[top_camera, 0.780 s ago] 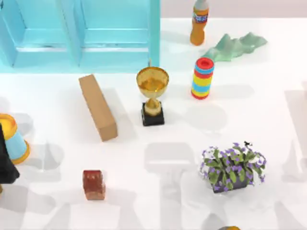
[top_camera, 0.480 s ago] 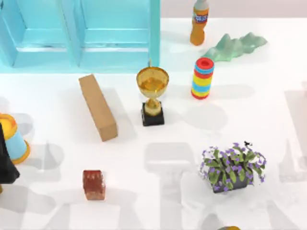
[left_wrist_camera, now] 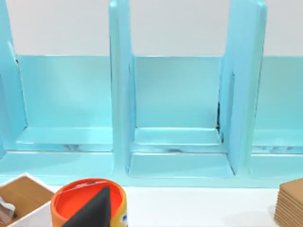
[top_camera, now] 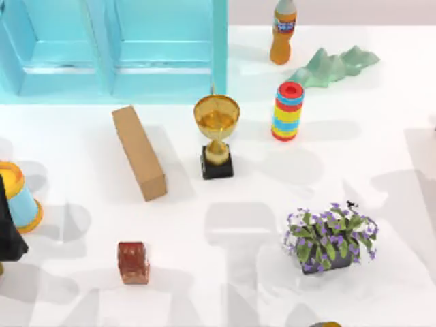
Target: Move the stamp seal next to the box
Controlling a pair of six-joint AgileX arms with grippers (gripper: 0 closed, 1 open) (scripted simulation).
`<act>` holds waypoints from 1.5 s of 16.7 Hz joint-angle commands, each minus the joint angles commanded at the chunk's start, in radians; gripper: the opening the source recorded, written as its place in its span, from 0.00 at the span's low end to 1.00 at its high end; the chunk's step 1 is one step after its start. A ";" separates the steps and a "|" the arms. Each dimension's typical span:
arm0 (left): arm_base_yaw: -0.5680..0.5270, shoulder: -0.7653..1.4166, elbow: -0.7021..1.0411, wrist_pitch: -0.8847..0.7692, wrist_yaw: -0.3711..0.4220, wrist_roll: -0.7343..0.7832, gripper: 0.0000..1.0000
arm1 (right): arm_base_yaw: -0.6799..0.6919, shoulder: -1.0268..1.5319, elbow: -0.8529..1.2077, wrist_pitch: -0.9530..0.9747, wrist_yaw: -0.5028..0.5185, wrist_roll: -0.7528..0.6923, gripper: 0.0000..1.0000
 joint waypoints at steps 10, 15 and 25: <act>0.000 0.000 0.000 0.000 0.000 0.000 1.00 | 0.465 1.067 1.213 -0.717 -0.037 0.395 1.00; 0.000 0.000 0.000 0.000 0.000 0.000 1.00 | 0.623 1.529 1.661 -1.021 -0.008 0.582 1.00; 0.000 0.000 0.000 0.000 0.000 0.000 1.00 | 0.756 2.110 2.281 -1.343 0.133 0.847 1.00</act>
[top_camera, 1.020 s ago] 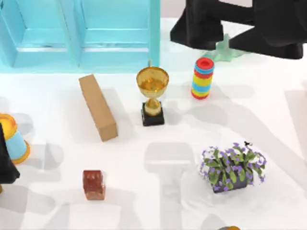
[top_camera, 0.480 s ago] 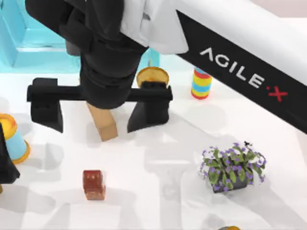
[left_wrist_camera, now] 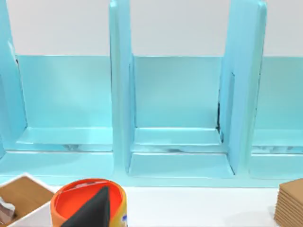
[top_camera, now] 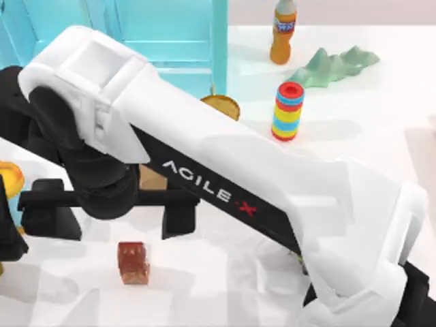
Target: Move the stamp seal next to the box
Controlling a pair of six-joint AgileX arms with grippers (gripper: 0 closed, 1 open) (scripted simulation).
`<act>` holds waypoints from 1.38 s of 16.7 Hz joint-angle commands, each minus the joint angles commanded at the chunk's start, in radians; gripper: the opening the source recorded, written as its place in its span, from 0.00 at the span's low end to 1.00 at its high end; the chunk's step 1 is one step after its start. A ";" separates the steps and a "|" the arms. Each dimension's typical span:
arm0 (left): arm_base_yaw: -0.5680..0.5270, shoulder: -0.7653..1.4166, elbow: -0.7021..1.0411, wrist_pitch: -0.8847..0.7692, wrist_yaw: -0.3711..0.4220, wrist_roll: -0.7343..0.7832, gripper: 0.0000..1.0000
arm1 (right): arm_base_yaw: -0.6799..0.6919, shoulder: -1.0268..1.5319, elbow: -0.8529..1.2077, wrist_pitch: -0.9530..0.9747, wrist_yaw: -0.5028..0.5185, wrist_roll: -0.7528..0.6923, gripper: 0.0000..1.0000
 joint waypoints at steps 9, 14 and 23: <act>0.000 0.000 0.000 0.000 0.000 0.000 1.00 | 0.009 0.086 0.102 -0.040 0.043 0.046 1.00; 0.000 0.000 0.000 0.000 0.000 0.000 1.00 | 0.002 0.069 0.031 0.016 0.042 0.041 1.00; 0.000 0.000 0.000 0.000 0.000 0.000 1.00 | -0.006 -0.096 -0.569 0.446 0.040 0.031 1.00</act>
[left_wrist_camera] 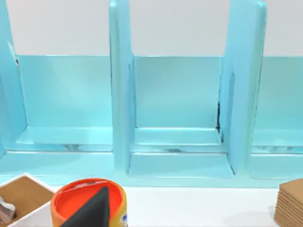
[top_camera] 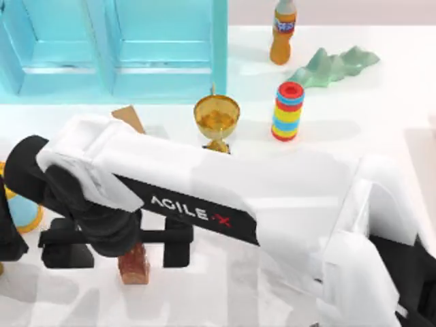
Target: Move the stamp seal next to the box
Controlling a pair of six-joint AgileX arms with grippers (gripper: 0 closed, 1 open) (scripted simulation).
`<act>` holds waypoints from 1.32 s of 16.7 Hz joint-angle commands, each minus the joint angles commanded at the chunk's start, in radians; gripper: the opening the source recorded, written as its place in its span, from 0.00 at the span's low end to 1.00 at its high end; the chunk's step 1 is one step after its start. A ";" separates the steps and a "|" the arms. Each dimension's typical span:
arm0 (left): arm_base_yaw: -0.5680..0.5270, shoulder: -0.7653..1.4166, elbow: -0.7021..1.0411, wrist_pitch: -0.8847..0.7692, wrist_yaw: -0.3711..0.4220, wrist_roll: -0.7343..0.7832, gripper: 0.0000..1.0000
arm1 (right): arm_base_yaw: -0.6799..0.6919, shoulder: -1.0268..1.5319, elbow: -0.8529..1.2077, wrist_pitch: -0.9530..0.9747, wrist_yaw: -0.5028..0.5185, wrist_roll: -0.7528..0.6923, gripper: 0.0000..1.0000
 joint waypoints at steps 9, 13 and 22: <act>0.000 0.000 0.000 0.000 0.000 0.000 1.00 | -0.001 -0.038 -0.168 0.135 -0.001 -0.002 1.00; 0.000 0.000 0.000 0.000 0.000 0.000 1.00 | -0.001 -0.038 -0.168 0.135 -0.001 -0.002 0.70; 0.000 0.000 0.000 0.000 0.000 0.000 1.00 | -0.001 -0.038 -0.168 0.135 -0.001 -0.002 0.02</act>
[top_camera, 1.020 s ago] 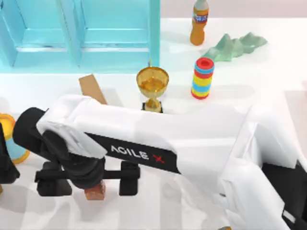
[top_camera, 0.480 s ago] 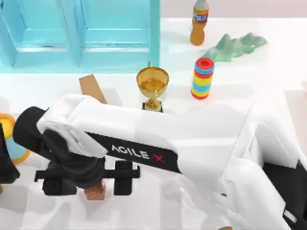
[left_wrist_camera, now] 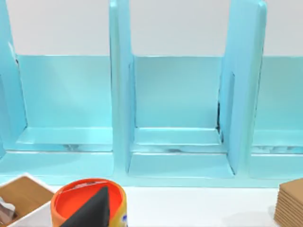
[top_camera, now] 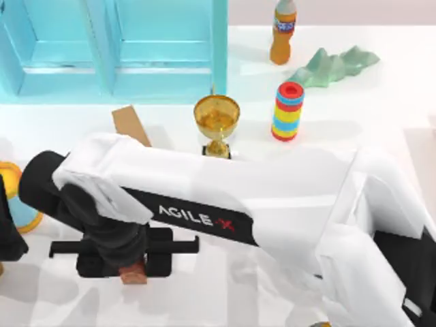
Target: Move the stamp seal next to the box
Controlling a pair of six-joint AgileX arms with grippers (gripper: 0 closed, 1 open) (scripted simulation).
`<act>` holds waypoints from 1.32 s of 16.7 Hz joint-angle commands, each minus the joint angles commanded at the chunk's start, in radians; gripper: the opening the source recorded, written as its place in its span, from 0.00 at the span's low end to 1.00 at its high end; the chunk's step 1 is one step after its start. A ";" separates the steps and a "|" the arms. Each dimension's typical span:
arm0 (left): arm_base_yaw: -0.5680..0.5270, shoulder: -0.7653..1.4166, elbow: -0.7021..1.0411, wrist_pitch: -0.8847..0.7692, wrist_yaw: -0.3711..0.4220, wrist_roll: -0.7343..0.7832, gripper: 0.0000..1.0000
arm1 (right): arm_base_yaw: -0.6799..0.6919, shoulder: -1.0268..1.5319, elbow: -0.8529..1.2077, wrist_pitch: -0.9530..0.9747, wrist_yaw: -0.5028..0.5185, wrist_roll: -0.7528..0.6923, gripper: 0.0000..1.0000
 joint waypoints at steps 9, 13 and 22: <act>0.000 0.000 0.000 0.000 0.000 0.000 1.00 | 0.004 0.001 0.000 0.000 0.000 0.001 0.00; 0.000 0.000 0.000 0.000 0.000 0.000 1.00 | -0.005 -0.003 0.071 -0.064 0.000 0.012 0.00; 0.000 0.000 0.000 0.000 0.000 0.000 1.00 | -0.001 -0.003 0.189 -0.192 -0.001 0.001 0.00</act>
